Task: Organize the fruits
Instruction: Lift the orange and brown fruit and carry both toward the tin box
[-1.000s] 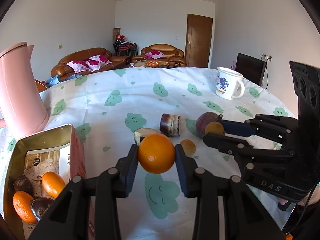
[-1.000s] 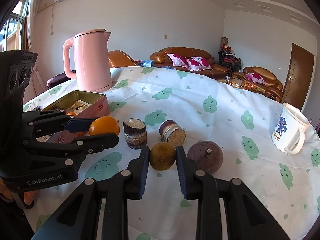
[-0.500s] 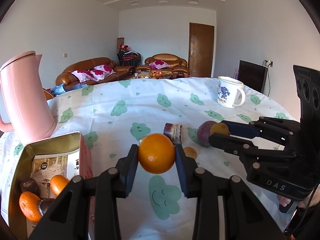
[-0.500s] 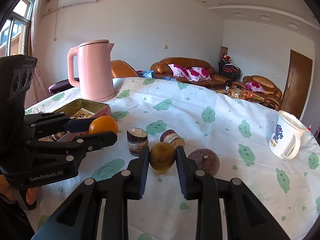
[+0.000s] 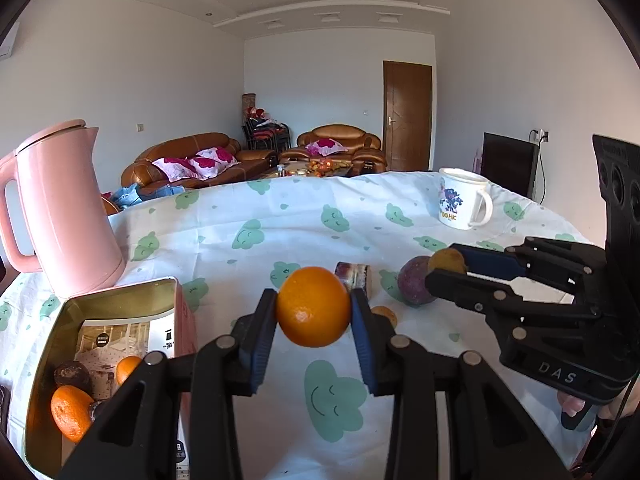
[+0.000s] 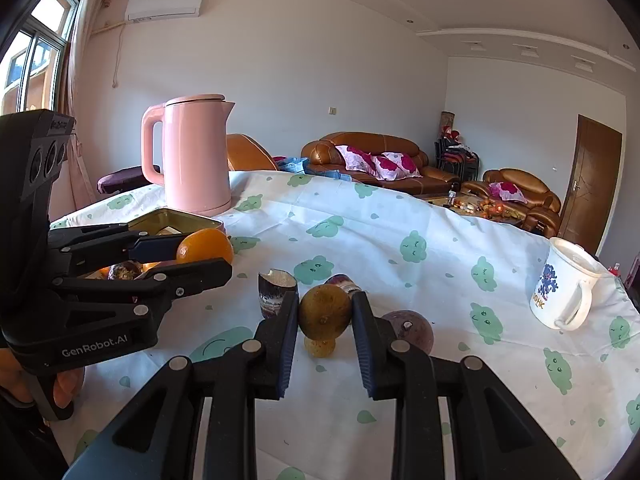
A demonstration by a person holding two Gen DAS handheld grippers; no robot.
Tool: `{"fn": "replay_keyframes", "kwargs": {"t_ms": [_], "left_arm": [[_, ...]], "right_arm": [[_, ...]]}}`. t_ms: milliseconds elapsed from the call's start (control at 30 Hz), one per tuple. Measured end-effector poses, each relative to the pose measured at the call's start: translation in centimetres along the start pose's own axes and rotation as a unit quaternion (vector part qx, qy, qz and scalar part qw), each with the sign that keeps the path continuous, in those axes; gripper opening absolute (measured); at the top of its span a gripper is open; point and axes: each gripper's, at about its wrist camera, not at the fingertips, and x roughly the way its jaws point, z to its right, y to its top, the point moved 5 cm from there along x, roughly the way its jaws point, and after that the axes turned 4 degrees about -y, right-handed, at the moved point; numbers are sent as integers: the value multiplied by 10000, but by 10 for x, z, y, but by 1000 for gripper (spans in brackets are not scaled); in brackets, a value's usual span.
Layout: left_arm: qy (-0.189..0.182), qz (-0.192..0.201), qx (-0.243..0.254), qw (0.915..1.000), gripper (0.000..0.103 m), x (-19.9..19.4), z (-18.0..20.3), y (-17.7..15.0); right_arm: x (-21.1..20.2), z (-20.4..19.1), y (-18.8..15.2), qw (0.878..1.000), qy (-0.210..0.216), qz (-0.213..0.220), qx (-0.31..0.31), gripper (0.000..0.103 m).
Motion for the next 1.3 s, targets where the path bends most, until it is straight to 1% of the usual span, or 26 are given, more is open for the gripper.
{"fn": "replay_keyframes", "kwargs": {"t_ms": [467, 833, 1300], "left_arm": [[113, 308, 44, 9995, 38, -13, 2, 2], [284, 560, 60, 9980, 38, -23, 1, 3], [407, 751, 84, 9963, 38, -31, 0, 5]], "right_arm": [[-12, 0, 1, 9995, -138, 300, -13, 28], [-24, 2, 3, 9980, -272, 568, 34, 28], [-35, -3, 5, 9954, -391, 864, -127, 28]]}}
